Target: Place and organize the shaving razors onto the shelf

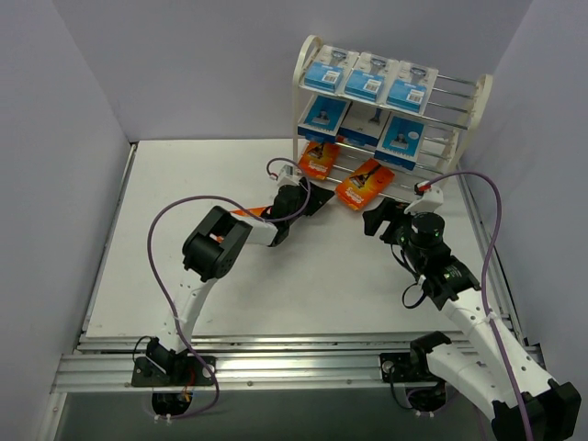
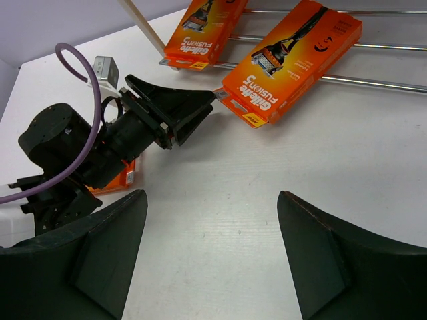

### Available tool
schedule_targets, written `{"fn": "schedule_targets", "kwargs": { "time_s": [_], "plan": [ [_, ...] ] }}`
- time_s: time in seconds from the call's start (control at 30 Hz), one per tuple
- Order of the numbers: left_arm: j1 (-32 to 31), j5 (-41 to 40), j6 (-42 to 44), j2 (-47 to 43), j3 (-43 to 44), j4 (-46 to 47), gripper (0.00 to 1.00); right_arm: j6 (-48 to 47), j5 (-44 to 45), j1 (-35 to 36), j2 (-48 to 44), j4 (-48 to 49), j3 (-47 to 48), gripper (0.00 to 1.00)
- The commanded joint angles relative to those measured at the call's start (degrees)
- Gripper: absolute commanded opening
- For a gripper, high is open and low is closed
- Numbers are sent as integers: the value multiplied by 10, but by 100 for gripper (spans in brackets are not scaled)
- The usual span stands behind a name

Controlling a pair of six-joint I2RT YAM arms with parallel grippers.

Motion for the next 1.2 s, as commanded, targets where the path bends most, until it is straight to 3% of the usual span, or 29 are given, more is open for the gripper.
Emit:
{"fn": "schedule_targets", "kwargs": {
  "time_s": [0.0,0.73,1.17],
  "plan": [
    [-1,21,17,12,31,22,51,-5,6,-6,5,26,-6,74],
    [3,48,27,33,85,8,45,-5,-2,-7,6,34,-11,74],
    [8,66,31,45,108,-26,26,-6,1,-7,5,33,-11,74]
  ]
}}
